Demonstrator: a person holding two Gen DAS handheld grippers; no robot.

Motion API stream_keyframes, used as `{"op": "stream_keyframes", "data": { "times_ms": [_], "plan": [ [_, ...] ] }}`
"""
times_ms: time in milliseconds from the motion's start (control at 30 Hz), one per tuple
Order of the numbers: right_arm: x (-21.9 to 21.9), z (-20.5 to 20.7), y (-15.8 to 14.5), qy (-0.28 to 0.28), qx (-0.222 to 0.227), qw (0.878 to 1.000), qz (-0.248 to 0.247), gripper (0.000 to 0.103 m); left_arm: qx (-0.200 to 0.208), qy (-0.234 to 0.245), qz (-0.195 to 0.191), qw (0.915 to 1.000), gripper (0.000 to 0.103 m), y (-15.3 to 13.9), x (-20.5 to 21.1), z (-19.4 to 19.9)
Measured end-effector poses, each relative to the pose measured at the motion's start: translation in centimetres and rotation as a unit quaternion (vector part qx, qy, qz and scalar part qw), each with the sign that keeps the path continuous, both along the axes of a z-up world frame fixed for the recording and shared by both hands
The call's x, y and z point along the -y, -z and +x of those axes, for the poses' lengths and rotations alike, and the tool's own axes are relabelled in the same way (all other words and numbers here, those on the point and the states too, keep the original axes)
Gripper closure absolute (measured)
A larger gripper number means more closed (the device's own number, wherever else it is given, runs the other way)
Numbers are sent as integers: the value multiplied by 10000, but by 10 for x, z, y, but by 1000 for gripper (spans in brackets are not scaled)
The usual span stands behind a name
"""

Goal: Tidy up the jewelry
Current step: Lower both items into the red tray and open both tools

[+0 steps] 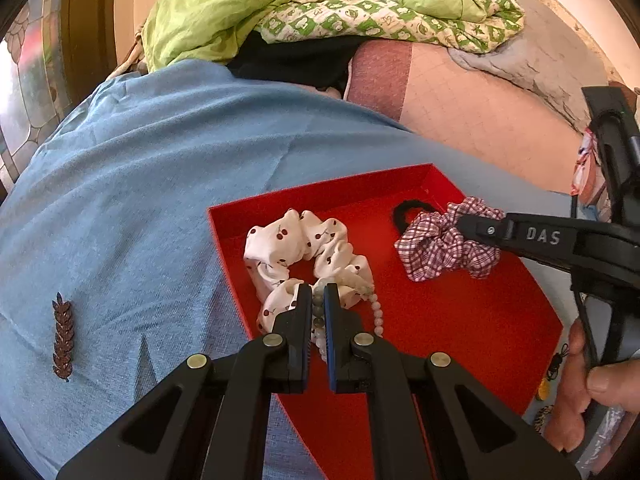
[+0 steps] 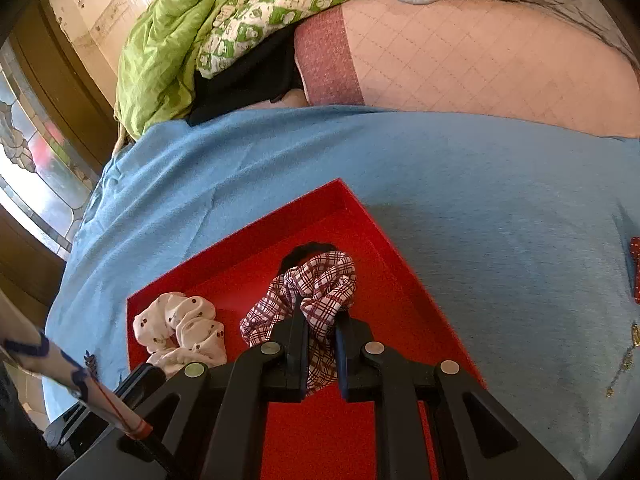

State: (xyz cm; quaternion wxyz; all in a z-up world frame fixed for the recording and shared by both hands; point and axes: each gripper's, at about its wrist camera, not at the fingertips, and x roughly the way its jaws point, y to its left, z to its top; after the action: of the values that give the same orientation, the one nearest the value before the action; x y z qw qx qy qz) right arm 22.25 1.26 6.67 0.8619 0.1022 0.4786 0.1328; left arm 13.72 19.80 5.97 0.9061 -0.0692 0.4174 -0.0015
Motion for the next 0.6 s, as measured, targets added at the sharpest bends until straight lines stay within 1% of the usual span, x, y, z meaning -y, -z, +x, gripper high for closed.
{"op": "stream_keyframes", "data": {
  "times_ms": [233, 400, 500, 533, 567, 600],
  "plan": [
    [0, 4, 14, 48, -169, 9998, -42, 90, -25, -11, 31, 10000, 97, 1, 0, 2],
    [3, 7, 18, 80, -247, 9996, -130, 86, -33, -22, 53, 10000, 97, 1, 1, 1],
    [5, 7, 17, 82, -260, 9996, -103, 77, -40, -48, 38, 10000, 97, 1, 0, 1],
    [5, 7, 16, 84, -256, 9996, -78, 71, -42, -49, 41, 10000, 97, 1, 0, 1],
    [6, 6, 14, 84, -245, 9997, -46, 63, -47, -48, 44, 10000, 97, 1, 0, 1],
    [6, 5, 13, 82, -227, 9997, -24, 60, -49, -48, 46, 10000, 97, 1, 0, 1]
  ]
}}
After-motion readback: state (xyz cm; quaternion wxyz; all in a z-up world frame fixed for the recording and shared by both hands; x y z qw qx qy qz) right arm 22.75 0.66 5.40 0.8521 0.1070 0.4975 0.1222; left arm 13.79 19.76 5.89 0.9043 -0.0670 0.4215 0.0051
